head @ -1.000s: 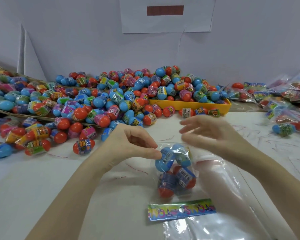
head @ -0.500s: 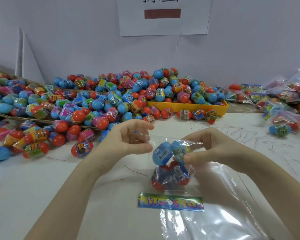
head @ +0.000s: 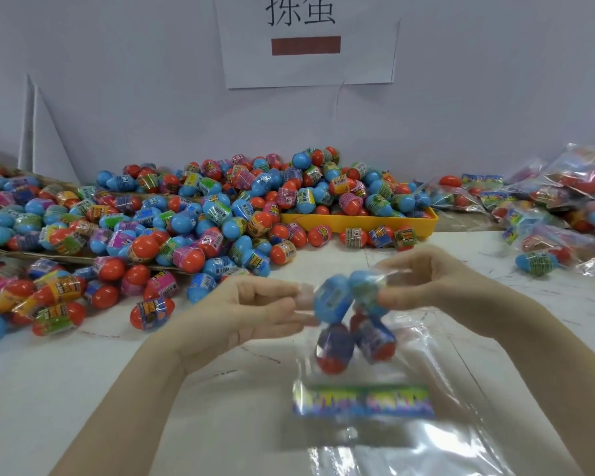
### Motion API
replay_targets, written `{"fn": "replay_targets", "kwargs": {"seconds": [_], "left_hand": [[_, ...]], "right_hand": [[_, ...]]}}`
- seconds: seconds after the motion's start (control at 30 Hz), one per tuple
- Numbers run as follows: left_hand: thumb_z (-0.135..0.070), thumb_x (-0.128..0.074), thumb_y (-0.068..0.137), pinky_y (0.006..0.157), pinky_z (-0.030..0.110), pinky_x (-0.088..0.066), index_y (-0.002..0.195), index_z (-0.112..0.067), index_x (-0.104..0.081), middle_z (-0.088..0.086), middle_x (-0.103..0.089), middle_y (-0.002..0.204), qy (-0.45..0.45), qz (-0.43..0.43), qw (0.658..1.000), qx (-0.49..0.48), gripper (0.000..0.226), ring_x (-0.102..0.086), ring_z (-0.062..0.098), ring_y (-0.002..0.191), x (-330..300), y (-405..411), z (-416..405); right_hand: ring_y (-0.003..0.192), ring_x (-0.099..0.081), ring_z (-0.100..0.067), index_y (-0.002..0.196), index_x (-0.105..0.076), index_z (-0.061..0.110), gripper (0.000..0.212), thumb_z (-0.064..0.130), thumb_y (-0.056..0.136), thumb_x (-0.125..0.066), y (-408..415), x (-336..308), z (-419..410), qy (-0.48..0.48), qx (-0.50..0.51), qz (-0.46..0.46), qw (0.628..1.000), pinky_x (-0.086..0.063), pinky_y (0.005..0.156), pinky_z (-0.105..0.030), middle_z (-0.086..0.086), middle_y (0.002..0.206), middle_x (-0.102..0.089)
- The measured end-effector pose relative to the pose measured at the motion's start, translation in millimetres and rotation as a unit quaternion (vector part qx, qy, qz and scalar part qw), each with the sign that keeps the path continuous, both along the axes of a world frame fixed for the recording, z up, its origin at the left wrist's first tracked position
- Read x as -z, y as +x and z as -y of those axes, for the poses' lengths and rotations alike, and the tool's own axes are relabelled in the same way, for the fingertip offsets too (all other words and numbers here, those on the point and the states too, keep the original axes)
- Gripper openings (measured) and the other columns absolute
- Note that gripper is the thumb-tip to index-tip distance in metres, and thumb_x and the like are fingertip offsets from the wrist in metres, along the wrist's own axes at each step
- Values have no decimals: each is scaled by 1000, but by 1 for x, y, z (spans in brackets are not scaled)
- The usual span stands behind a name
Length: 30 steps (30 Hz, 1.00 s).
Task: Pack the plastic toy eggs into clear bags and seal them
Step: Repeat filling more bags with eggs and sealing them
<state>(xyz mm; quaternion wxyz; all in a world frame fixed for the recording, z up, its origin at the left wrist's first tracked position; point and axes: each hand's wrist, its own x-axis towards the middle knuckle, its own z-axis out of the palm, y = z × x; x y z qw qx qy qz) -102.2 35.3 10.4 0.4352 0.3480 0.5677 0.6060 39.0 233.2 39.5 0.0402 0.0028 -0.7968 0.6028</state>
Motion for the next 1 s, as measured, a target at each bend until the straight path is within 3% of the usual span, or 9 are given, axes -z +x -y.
{"fn": "replay_targets", "kwargs": {"seconds": [0.1,0.17,0.23,0.33,0.4,0.5,0.67,0.87,1.0], "left_hand": [[-21,-63,67,65,19,-54,88,-18,-77,7,-72,101,58,29,993,-96,25,-70,21,89,0,-5,-2],[-24,-63,66,62,18,-54,82,-22,-78,3,-73,99,74,26,984,-159,22,-71,20,86,1,-7,-5],[-26,-62,65,59,18,-54,78,-25,-78,0,-74,94,82,22,976,-198,20,-71,18,80,2,-5,-9],[-34,-65,60,55,18,-52,76,-26,-78,-1,-74,87,84,7,973,-215,22,-70,13,70,4,3,-17],[-41,-68,56,54,17,-51,77,-24,-77,0,-74,87,75,-13,975,-209,29,-68,11,69,5,10,-21],[-49,-65,56,59,17,-51,84,-20,-75,-1,-73,90,55,-30,980,-187,42,-69,11,78,7,19,-26],[-58,-60,56,61,21,-54,98,-15,-65,-2,-74,91,12,-7,995,-97,60,-71,17,83,11,40,-34],[-39,-57,71,53,17,-50,93,-20,-70,-1,-73,80,46,-9,977,-208,32,-69,10,71,8,34,-31],[-38,-65,61,54,14,-48,75,-23,-76,-3,-73,78,57,1,975,-216,23,-67,5,70,6,32,-29]], "right_hand": [[77,-65,-7,102,-68,7,25,8,79,-60,8,-12,-18,-43,274,-183,943,-48,72,-10,-6,99,-71],[123,-43,-10,145,-21,11,75,34,82,-57,12,-13,-34,-34,415,-161,895,-35,105,-29,-8,147,-34],[139,-18,-21,147,8,26,111,56,60,-55,8,-10,-31,-43,424,-67,902,-17,112,-50,-1,156,-9],[134,-33,-21,147,-4,30,105,63,57,-46,-1,-8,-11,-50,342,-49,937,-32,105,-52,5,152,-23],[112,-57,-13,144,-21,30,100,67,54,-44,-8,-7,2,-112,228,-50,966,-51,88,-39,11,133,-47],[91,-67,-8,124,-44,35,81,70,51,-39,-15,-2,22,-146,96,1,985,-56,75,-24,13,101,-69],[92,-63,2,108,-46,49,72,79,45,-27,-26,14,40,-99,20,38,994,-35,105,-33,26,95,-66],[86,-66,1,104,-50,41,72,78,43,-38,-27,14,34,-147,23,58,987,-51,74,-11,15,87,-71],[94,-67,-6,106,-51,41,66,75,50,-43,-24,11,31,-139,8,65,988,-52,77,-15,10,96,-72]]}}
